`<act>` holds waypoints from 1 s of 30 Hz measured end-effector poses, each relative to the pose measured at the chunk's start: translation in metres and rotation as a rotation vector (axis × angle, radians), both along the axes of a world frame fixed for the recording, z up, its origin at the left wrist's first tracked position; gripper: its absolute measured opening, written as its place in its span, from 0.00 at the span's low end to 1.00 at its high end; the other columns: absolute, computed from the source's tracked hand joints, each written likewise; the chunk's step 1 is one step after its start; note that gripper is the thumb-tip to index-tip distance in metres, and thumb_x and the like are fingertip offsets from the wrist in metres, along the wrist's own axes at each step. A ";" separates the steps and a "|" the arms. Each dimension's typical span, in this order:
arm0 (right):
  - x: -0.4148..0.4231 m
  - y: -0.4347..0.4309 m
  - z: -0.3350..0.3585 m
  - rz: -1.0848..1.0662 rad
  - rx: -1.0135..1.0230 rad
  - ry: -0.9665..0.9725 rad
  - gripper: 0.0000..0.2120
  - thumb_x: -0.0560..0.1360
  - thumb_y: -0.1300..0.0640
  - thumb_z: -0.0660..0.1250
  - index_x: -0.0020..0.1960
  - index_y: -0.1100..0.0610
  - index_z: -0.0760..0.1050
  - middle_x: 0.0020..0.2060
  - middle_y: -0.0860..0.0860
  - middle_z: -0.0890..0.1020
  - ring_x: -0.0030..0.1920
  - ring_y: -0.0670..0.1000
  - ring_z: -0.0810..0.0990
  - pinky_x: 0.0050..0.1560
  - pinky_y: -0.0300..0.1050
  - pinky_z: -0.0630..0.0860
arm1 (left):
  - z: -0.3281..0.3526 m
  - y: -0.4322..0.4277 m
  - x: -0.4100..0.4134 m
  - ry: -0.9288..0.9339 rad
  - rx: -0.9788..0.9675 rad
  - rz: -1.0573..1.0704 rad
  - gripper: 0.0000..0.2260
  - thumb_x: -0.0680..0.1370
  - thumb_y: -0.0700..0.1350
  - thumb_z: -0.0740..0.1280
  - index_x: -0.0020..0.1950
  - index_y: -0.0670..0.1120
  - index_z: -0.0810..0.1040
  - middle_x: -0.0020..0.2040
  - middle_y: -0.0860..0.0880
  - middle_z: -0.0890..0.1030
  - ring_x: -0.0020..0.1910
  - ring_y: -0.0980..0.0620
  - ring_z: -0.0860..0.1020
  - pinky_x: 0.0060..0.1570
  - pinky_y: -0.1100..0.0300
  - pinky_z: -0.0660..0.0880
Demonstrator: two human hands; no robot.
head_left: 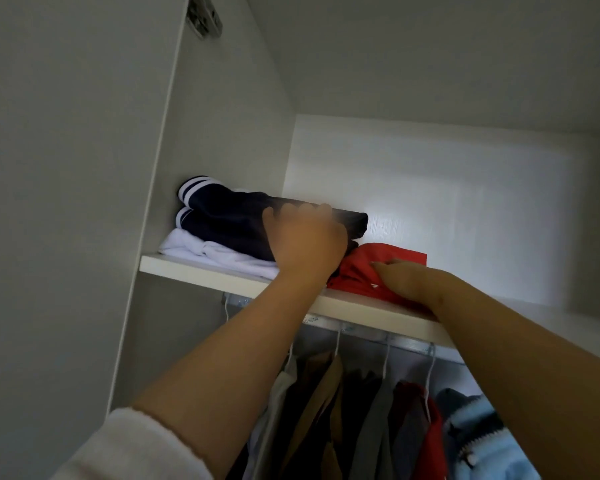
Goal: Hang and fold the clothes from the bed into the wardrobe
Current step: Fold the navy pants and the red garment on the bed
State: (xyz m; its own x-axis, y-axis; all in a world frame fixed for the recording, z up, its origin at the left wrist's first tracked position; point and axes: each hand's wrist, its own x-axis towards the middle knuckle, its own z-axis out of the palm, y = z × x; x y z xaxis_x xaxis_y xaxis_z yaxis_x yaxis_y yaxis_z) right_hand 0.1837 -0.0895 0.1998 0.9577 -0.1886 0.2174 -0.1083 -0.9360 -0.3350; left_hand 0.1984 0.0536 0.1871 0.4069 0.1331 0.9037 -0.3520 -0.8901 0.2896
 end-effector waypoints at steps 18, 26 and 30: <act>-0.133 0.031 -0.101 0.194 0.328 -0.972 0.21 0.71 0.52 0.58 0.62 0.50 0.74 0.53 0.43 0.77 0.59 0.48 0.75 0.69 0.44 0.53 | -0.099 -0.004 -0.104 0.004 -0.087 -0.455 0.13 0.76 0.44 0.65 0.59 0.44 0.77 0.59 0.46 0.76 0.60 0.48 0.72 0.59 0.56 0.66; -0.168 0.006 -0.221 0.023 0.831 -0.716 0.15 0.75 0.59 0.65 0.61 0.52 0.75 0.55 0.47 0.78 0.56 0.46 0.75 0.56 0.39 0.71 | -0.209 -0.032 -0.148 0.503 -0.404 -0.794 0.09 0.77 0.46 0.65 0.56 0.49 0.76 0.47 0.59 0.77 0.44 0.66 0.74 0.44 0.80 0.68; -0.204 -0.012 -0.288 -0.178 0.944 -0.532 0.11 0.75 0.58 0.64 0.57 0.51 0.76 0.51 0.42 0.79 0.53 0.42 0.76 0.44 0.22 0.68 | -0.270 -0.051 -0.163 0.766 -0.505 -0.836 0.06 0.77 0.45 0.64 0.53 0.52 0.77 0.43 0.59 0.77 0.45 0.59 0.76 0.48 0.65 0.71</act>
State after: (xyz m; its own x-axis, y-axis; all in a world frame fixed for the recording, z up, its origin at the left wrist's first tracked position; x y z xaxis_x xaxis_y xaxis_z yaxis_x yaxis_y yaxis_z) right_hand -0.0205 -0.1014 -0.0879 0.7268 -0.6224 0.2904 0.1549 -0.2633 -0.9522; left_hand 0.0349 0.0028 -0.0828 0.9347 -0.1569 0.3191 -0.3467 -0.2030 0.9158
